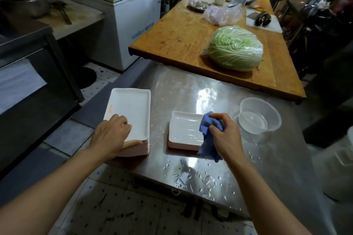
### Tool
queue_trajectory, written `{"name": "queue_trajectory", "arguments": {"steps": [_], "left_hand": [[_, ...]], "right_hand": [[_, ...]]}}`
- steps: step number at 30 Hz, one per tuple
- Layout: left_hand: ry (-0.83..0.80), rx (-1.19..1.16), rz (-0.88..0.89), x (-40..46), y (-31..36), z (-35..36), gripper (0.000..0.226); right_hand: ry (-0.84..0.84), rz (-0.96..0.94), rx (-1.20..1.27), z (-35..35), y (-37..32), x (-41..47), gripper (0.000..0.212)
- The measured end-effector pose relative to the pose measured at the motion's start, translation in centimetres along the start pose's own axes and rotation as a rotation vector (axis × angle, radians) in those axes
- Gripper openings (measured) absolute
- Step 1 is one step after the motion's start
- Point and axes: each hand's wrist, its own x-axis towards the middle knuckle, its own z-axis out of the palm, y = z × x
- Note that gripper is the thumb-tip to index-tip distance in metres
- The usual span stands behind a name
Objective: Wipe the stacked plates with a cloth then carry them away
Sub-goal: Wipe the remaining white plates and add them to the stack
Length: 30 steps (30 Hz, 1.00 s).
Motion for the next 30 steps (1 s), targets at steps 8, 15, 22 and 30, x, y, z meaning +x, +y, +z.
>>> {"name": "queue_trajectory", "arguments": {"steps": [8,15,22,30], "left_hand": [[0.047,-0.401,-0.209,6.4,9.9,1.4,0.037],[-0.325,-0.531,-0.714,10.0,11.7,7.2,0.04],[-0.254,-0.582,-0.813,10.0,11.5,8.6,0.009],[-0.129,-0.922,-1.009,10.4,11.8,7.4,0.011]], "right_hand": [[-0.016,0.016,0.044,-2.3,2.0,2.0,0.036],[-0.025,0.062,0.094,-4.4,4.8,2.9,0.036],[-0.005,0.101,0.057,-6.3,6.7,3.9,0.038],[0.021,0.109,0.075,-8.0,7.6,4.6,0.037]]}}
